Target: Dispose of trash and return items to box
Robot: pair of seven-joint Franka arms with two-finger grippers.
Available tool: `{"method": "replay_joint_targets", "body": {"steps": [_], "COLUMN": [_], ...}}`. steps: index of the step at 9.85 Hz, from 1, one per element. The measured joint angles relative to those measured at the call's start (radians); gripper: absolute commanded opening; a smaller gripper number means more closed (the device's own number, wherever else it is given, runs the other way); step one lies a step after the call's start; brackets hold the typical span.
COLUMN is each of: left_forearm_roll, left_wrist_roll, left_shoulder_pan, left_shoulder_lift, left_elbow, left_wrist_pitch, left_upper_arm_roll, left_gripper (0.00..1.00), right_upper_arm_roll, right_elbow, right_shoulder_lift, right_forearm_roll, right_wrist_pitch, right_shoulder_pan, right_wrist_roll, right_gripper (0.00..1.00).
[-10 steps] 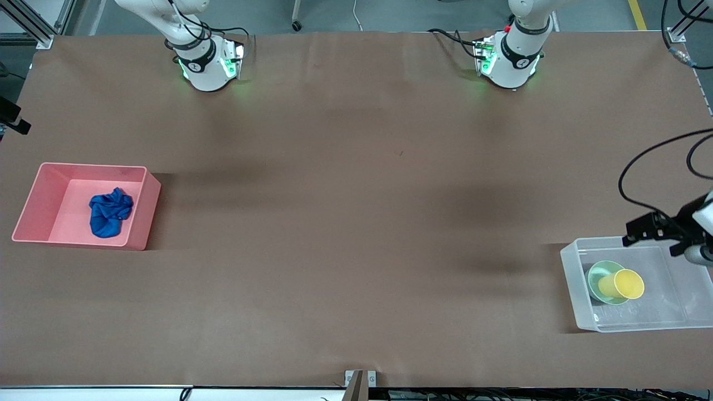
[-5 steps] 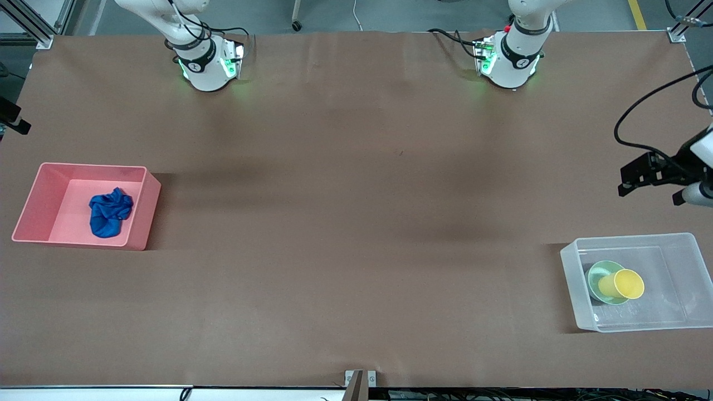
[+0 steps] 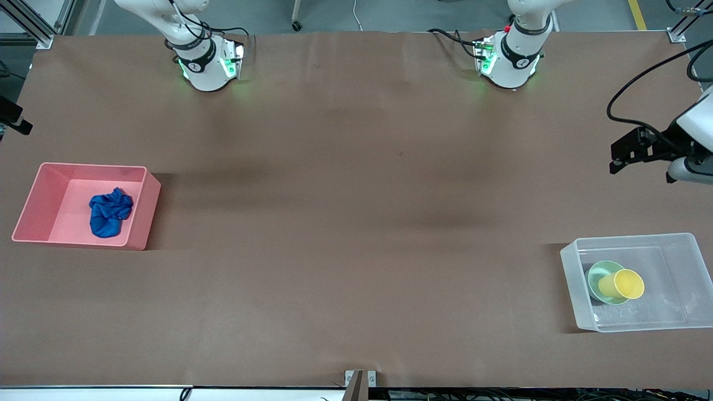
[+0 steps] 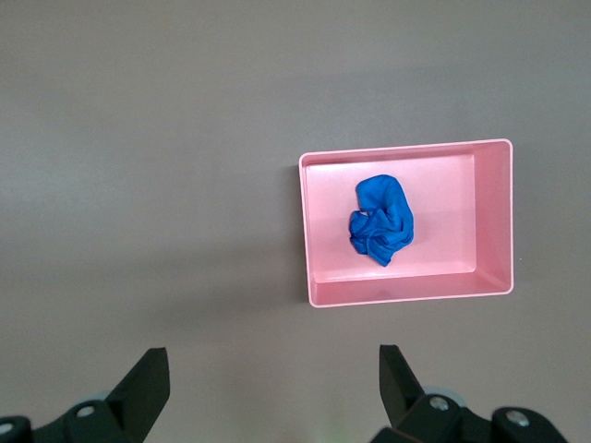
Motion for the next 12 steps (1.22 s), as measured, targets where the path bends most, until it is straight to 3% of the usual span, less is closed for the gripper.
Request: {"method": "replay_joint_targets", "body": {"steps": [4, 5, 12], "left_forearm_roll": [-0.06, -0.069, -0.07], "left_wrist_roll": [-0.01, -0.01, -0.037], "left_shoulder_pan": [-0.284, -0.31, -0.323], "left_shoulder_lift": [-0.072, -0.095, -0.121], "left_elbow": [-0.042, -0.071, -0.129], "left_wrist_pitch": [-0.028, -0.028, -0.027], "left_upper_arm_roll": [0.32, 0.357, 0.364], "left_gripper": [1.0, 1.0, 1.0], "right_upper_arm_roll": [-0.007, -0.007, -0.009], "right_elbow": [0.0, 0.0, 0.0], "right_shoulder_lift": [0.001, 0.001, 0.002], "right_forearm_roll": [0.0, 0.0, 0.0], "right_wrist_pitch": [0.0, 0.0, 0.002], "right_shoulder_pan": [0.003, 0.003, 0.008], "right_wrist_roll": [0.004, 0.005, 0.008], "right_gripper": [1.0, 1.0, 1.0]}}
